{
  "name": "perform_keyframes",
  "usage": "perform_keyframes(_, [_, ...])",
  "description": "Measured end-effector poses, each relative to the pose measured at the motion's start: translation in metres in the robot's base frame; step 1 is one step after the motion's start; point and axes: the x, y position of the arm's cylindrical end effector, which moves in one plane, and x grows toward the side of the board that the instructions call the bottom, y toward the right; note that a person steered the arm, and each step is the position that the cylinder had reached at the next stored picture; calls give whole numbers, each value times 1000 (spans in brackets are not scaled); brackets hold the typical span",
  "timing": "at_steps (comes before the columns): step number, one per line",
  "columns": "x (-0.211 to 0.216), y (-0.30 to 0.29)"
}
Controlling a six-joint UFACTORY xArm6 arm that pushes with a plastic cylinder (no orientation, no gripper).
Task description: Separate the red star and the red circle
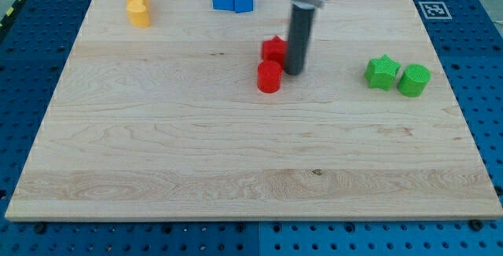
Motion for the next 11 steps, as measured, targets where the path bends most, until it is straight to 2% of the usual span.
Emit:
perform_keyframes(1, [-38, -20])
perform_keyframes(3, [-52, -19])
perform_keyframes(5, [-94, 11])
perform_keyframes(7, [-130, -55])
perform_keyframes(9, [-123, -69])
perform_keyframes(11, [-89, -55])
